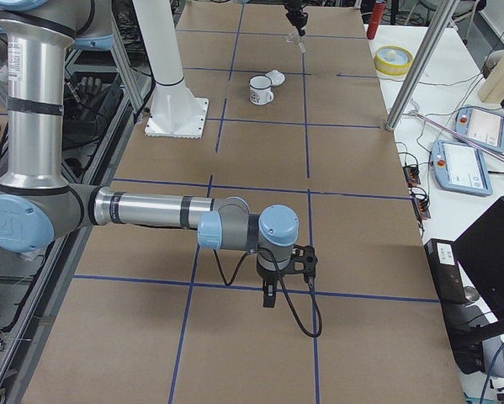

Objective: Place funnel on cup
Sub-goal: 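Carry the held funnel over the open mug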

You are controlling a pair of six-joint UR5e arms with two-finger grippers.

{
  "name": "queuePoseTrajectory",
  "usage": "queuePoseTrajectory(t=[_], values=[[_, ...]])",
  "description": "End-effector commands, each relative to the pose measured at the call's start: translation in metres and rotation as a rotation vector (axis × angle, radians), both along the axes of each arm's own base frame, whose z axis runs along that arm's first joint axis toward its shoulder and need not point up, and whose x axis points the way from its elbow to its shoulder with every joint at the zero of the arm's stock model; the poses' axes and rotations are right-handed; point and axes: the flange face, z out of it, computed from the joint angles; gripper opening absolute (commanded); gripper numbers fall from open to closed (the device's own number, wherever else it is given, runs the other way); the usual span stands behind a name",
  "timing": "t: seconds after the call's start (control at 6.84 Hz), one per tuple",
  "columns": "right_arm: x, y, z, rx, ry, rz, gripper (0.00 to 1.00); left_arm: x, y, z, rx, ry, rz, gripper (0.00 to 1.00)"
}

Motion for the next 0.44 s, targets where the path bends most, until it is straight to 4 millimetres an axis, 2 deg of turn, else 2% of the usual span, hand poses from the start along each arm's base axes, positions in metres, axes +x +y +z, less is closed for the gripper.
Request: queuePoseTrajectory(t=[0.0, 0.15, 0.29], values=[[0.000, 0.000, 0.000, 0.000, 0.000, 0.000, 1.00, 0.081, 0.056, -0.010, -0.002, -0.149, 0.149, 0.00], [0.000, 0.000, 0.000, 0.000, 0.000, 0.000, 1.00, 0.112, 0.069, -0.013, -0.016, -0.186, 0.194, 0.00], [0.000, 0.000, 0.000, 0.000, 0.000, 0.000, 1.00, 0.135, 0.076, -0.004, -0.002, -0.235, 0.202, 0.00]])
